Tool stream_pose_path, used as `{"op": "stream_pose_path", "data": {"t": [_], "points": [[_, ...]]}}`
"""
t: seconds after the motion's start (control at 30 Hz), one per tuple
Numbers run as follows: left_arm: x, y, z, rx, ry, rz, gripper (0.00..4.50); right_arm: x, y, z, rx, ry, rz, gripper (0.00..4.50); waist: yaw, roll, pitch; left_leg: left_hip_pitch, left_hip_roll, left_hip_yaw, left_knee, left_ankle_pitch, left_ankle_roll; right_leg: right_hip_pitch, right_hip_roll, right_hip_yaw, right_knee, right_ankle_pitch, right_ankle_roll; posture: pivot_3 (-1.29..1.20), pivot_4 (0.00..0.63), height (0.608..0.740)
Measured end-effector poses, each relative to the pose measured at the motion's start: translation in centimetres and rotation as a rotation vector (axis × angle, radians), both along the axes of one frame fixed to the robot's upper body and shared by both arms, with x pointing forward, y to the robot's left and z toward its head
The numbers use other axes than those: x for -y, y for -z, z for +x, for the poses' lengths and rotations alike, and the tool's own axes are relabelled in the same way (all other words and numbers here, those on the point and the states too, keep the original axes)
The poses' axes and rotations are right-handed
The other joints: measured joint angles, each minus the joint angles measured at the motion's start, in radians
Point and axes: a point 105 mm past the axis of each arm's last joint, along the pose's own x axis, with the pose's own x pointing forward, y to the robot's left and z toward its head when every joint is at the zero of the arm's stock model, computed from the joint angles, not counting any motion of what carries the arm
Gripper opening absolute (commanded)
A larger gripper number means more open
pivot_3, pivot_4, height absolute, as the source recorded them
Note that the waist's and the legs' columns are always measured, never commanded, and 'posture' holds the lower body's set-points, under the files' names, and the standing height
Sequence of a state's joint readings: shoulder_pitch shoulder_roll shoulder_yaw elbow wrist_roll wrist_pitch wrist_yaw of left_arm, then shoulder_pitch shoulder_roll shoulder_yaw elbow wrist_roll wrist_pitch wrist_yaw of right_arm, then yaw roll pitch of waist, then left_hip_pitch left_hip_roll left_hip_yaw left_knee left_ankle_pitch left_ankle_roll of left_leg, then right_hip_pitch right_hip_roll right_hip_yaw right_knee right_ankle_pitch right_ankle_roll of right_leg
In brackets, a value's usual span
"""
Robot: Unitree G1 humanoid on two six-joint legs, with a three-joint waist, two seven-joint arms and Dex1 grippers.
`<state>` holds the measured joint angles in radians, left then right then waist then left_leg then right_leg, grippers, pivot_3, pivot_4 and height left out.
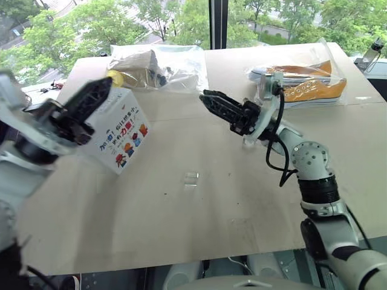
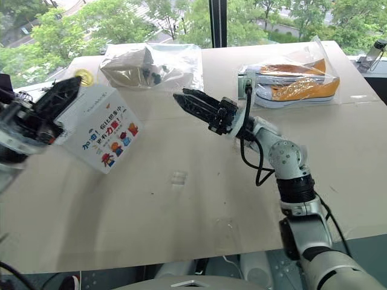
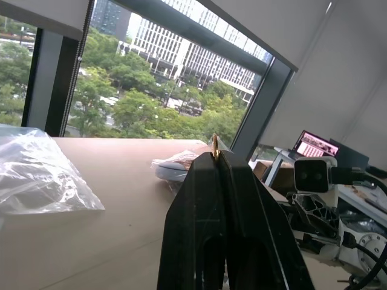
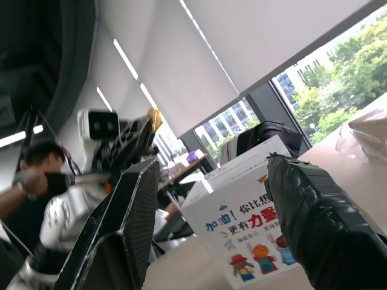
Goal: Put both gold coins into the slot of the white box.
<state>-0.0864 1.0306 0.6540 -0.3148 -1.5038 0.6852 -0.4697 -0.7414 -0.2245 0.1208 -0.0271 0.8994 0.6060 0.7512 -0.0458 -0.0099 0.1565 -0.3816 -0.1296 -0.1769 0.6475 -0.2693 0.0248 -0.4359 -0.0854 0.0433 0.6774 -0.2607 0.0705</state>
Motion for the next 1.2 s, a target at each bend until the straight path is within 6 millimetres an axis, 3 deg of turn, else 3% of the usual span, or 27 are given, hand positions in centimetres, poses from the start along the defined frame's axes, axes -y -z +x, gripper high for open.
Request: {"op": "stream_pose_path", "data": {"t": [0.13,0.3,0.47,0.73,0.97,1.2], "points": [[-5.1,-0.1,1.1,-0.1,-0.13,0.215,0.0,-1.0,-0.9,-0.6,0.344,0.034,-0.179,3.03,0.0,0.0,0.001,-0.001,0.0,0.002,-0.003,0.0,-0.001,-0.003,0.003,0.002,-0.001,0.0,0.0,0.0,0.15,0.736],[-7.4,1.4,2.0,-0.177,-0.124,0.261,0.0,-2.1,-0.1,-0.8,0.449,0.044,-0.252,3.03,0.001,0.0,0.001,-0.004,0.0,0.001,-0.004,-0.001,-0.001,-0.005,0.0,0.001,-0.004,0.0,0.0,0.0,0.15,0.736],[-8.6,1.5,2.7,-0.18,-0.102,0.289,0.0,-2.4,0.5,-0.2,0.468,0.092,-0.328,3.03,-0.001,0.0,0.001,-0.005,0.0,0.0,-0.004,-0.001,-0.001,-0.005,-0.001,0.0,-0.004,0.0,0.0,0.0,0.15,0.736],[-10.8,3.3,3.4,-0.263,-0.098,0.317,0.0,-2.4,1.0,0.5,0.465,0.156,-0.4,3.03,-0.016,-0.001,0.0,-0.005,0.0,0.0,-0.002,-0.001,-0.001,-0.006,-0.001,0.0,-0.002,0.0,0.0,0.0,0.15,0.736],[-12.7,4.0,3.8,-0.278,-0.149,0.349,0.0,-3.2,0.9,-0.5,0.463,0.135,-0.375,3.03,-0.027,-0.001,0.0,-0.006,0.0,0.001,0.0,-0.001,-0.001,-0.008,-0.001,0.0,0.002,0.0,0.0,0.0,0.15,0.736],[-12.8,4.5,4.1,-0.279,-0.146,0.379,0.0,-3.5,0.6,-0.9,0.471,0.126,-0.367,3.03,-0.025,-0.002,-0.001,-0.006,0.0,0.001,0.003,-0.001,-0.001,-0.007,-0.001,-0.001,0.003,0.0,0.0,0.0,0.15,0.736]]}}
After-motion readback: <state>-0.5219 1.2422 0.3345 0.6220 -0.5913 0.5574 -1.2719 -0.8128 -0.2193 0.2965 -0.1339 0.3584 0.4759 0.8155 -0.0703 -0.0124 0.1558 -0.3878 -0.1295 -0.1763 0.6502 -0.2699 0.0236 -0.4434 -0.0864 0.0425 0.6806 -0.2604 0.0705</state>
